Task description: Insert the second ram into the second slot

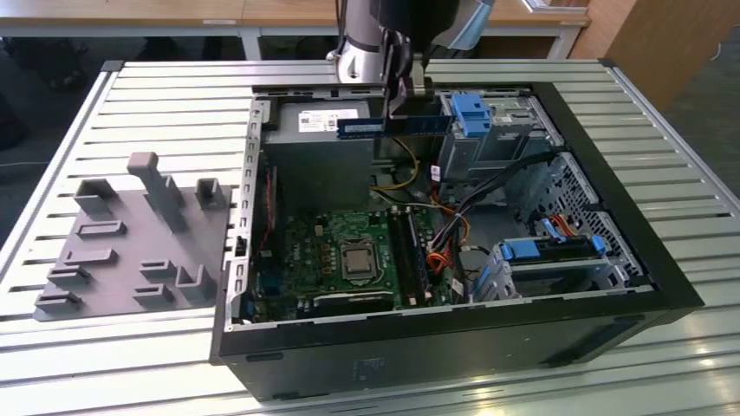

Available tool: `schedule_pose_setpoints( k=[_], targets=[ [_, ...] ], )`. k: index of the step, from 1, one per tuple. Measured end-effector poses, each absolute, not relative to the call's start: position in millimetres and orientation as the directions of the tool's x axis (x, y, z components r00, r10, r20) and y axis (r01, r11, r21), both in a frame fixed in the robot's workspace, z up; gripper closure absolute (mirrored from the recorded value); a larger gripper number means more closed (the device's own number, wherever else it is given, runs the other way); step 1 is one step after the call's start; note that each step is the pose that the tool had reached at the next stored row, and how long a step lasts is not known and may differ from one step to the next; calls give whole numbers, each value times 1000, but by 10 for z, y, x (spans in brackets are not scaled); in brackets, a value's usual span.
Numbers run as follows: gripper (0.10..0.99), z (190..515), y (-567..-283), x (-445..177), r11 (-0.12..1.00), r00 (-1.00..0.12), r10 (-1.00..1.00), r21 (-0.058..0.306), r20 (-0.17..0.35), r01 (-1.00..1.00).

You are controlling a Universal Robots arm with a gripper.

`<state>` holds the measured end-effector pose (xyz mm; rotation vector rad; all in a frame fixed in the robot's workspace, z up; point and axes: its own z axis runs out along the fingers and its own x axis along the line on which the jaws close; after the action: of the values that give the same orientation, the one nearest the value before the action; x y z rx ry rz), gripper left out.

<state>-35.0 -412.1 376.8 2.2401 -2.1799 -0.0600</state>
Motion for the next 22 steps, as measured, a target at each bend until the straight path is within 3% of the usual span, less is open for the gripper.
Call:
schedule_pose_setpoints(
  k=[22],
  targets=[
    [949,3767,-4204,-350,-27,27,-999,38,-17,-999]
  ],
)
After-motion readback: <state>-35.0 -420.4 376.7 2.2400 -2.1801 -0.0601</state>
